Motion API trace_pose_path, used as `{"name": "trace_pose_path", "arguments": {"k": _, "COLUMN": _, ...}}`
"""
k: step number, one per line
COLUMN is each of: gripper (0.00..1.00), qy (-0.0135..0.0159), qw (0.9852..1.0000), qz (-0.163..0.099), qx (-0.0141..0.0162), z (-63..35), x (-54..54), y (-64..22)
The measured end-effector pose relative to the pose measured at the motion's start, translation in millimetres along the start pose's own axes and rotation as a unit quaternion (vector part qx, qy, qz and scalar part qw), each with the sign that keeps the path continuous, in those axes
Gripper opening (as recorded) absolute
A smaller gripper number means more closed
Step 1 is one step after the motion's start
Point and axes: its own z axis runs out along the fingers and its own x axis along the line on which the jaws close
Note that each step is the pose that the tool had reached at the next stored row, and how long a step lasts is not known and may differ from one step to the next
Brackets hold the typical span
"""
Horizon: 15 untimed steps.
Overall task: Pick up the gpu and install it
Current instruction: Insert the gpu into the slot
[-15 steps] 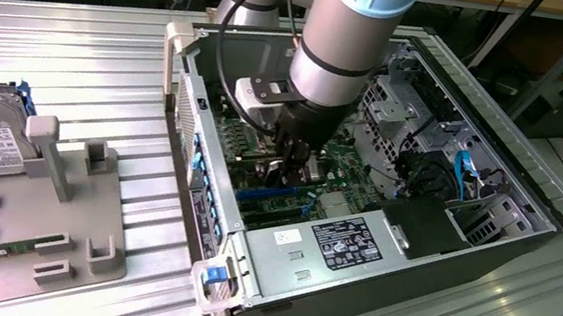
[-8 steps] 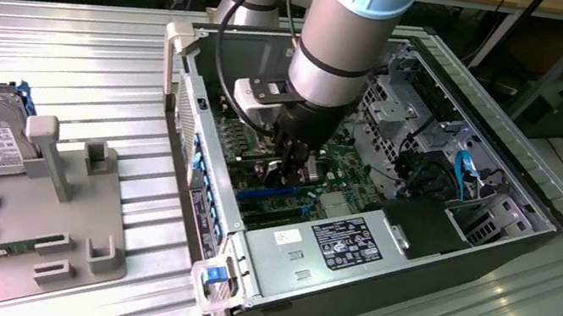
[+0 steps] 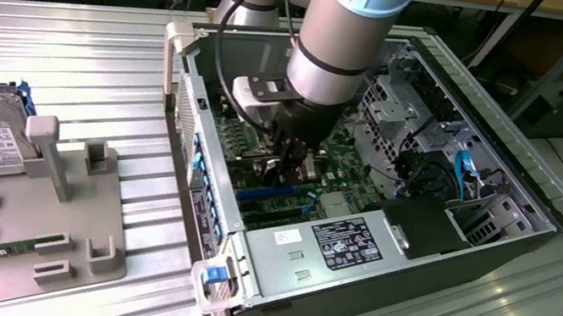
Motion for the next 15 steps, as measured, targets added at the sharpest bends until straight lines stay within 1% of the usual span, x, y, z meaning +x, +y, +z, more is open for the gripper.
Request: {"name": "trace_pose_path", "arguments": {"k": 15, "gripper": 0.29, "qy": 0.0001, "qw": 1.0000, "qz": 0.000, "qx": -0.0013, "z": 7.9, "x": 0.1, "y": 1.2}}
